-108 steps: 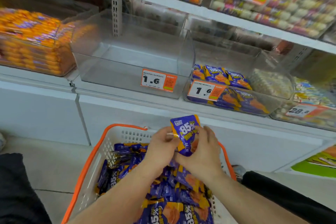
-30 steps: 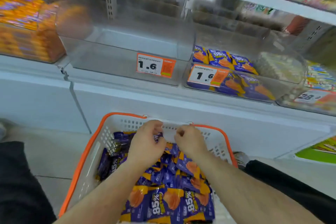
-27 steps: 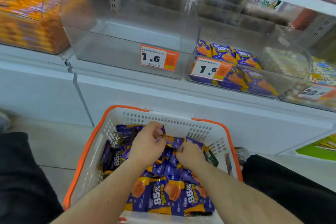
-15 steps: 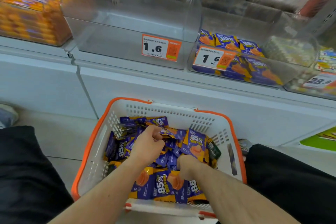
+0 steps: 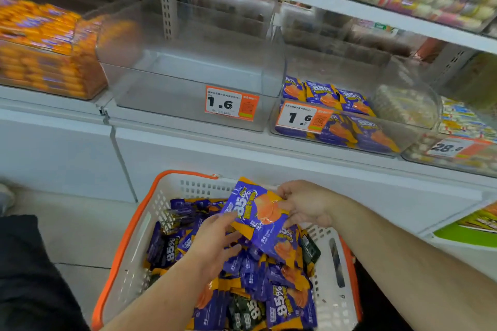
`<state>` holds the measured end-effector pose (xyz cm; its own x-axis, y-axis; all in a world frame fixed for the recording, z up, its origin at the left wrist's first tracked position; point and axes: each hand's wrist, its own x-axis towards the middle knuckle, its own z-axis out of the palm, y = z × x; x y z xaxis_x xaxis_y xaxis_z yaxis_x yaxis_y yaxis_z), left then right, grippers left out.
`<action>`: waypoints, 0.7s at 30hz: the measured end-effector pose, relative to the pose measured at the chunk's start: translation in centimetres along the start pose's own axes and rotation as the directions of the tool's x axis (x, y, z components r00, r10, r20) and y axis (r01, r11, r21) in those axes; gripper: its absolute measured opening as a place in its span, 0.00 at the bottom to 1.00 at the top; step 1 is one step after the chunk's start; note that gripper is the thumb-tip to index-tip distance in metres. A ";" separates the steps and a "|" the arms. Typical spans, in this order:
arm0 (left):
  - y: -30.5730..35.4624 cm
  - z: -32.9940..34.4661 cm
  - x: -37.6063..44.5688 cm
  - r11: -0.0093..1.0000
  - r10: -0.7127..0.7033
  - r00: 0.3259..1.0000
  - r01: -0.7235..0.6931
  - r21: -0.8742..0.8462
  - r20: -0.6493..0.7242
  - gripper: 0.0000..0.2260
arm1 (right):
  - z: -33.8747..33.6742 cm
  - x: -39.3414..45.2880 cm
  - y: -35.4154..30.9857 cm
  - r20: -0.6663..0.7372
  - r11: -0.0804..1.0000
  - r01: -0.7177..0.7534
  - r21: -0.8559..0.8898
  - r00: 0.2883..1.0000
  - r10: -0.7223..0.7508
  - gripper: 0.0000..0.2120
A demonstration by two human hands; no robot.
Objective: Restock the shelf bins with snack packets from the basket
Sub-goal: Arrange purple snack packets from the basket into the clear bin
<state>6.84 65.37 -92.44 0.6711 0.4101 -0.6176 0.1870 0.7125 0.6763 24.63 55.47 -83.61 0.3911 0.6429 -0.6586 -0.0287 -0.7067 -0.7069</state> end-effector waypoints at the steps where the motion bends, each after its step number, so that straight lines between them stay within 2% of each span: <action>1: 0.4 0.4 0.0 0.999 0.048 0.999 -0.048 -0.012 -0.002 0.14 | 0.2 -0.3 0.0 -0.017 0.999 0.010 0.041 1.000 -0.009 0.05; 3: 1.4 1.0 0.0 0.988 0.152 0.988 -0.153 -0.032 -0.029 0.11 | 0.8 -0.6 0.0 -0.126 0.999 0.046 -0.013 0.991 -0.047 0.05; 4: 1.9 1.3 0.0 0.978 0.204 0.978 -0.205 -0.033 -0.040 0.11 | 0.9 -0.7 -0.1 -0.221 0.991 0.070 -0.118 0.971 -0.095 0.09; 6: 3.4 2.0 -0.4 0.952 0.306 0.951 -0.306 0.011 -0.051 0.11 | 1.2 -1.6 -0.5 -0.381 0.922 0.113 -0.369 0.887 -0.261 0.23; 7: 4.2 2.6 -0.7 0.935 0.353 0.934 -0.351 0.043 -0.052 0.10 | 1.3 -2.2 -0.8 -0.396 0.869 0.161 -0.468 0.841 -0.369 0.29; 10: 7.0 4.9 -1.7 0.882 0.468 0.883 -0.464 0.085 -0.035 0.11 | 2.1 -3.9 -1.9 -0.299 0.684 0.299 -0.665 0.733 -0.611 0.36; 12: 9.2 7.1 -2.6 0.844 0.531 0.848 -0.529 0.093 0.005 0.11 | 2.1 -4.3 -2.7 -0.306 0.613 0.327 -0.719 0.644 -0.702 0.37; 16: 13.4 11.3 -3.2 0.773 0.609 0.785 -0.619 0.140 0.112 0.09 | 0.0 -4.0 -4.6 -0.484 0.618 0.368 -0.694 0.396 -0.780 0.32; 17: 14.3 12.2 -2.9 0.725 0.651 0.746 -0.666 0.173 0.144 0.07 | -1.0 -4.2 -5.2 -0.524 0.614 0.385 -0.689 0.321 -0.789 0.30; 18: 15.4 13.0 -2.5 0.632 0.721 0.671 -0.739 0.235 0.170 0.05 | -2.2 -4.5 -5.7 -0.561 0.614 0.397 -0.682 0.253 -0.788 0.28; 19: 16.5 13.6 -2.0 0.484 0.806 0.557 -0.814 0.321 0.199 0.08 | -3.4 -4.9 -6.3 -0.597 0.623 0.403 -0.671 0.206 -0.775 0.26; 21: 19.0 14.6 -0.5 0.139 0.888 0.338 -0.843 0.519 0.312 0.17 | -6.2 -5.4 -7.4 -0.663 0.673 0.389 -0.629 0.182 -0.726 0.23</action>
<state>20.51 70.40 -73.43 0.6171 0.5934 0.5169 -0.1673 -0.5429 0.8230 28.42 55.37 -73.22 0.7024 0.4342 0.5641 0.7116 -0.4111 -0.5697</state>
